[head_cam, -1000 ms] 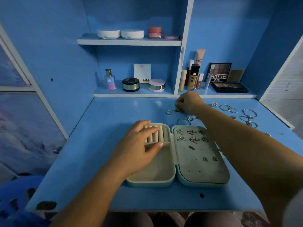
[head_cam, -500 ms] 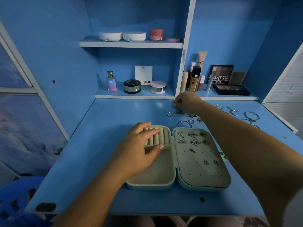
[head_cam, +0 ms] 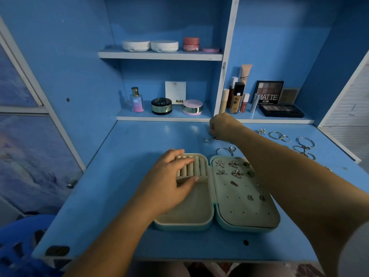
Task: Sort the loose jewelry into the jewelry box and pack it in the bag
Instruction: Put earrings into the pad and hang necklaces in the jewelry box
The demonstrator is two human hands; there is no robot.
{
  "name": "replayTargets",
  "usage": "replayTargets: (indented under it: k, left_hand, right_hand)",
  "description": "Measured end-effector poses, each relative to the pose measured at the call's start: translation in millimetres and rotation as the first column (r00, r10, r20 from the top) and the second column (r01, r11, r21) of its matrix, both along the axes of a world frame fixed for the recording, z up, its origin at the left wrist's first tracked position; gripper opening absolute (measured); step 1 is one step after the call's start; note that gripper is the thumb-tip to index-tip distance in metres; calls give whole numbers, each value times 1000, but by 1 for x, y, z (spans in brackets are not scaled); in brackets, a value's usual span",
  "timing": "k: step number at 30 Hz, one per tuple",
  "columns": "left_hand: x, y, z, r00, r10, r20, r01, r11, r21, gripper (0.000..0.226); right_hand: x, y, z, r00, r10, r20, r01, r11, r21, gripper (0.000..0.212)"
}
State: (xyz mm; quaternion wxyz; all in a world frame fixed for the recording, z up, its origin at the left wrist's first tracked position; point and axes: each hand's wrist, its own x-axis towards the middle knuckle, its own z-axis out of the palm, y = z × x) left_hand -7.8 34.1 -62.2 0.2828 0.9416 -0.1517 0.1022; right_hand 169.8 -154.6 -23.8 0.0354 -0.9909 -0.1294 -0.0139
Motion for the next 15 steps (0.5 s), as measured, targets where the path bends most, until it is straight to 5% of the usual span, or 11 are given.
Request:
replayTargets:
  k: [6,12,15]
  left_hand:
    - [0,1,0,1000,-4,-7,4,1000,-29,52]
    - [2,1,-2,1000,-2,23,2,1000,27,50]
    - [1,-1,0,999,-2,42,-1,998,70,51]
  right_hand:
    - [-50,-17,24,988,109,109,-144,903,405,6]
    - [-165,-44,26,938,346,-28,-322,898,301,2]
    - [-188,-49,8,932,361,21,-353,897,265,4]
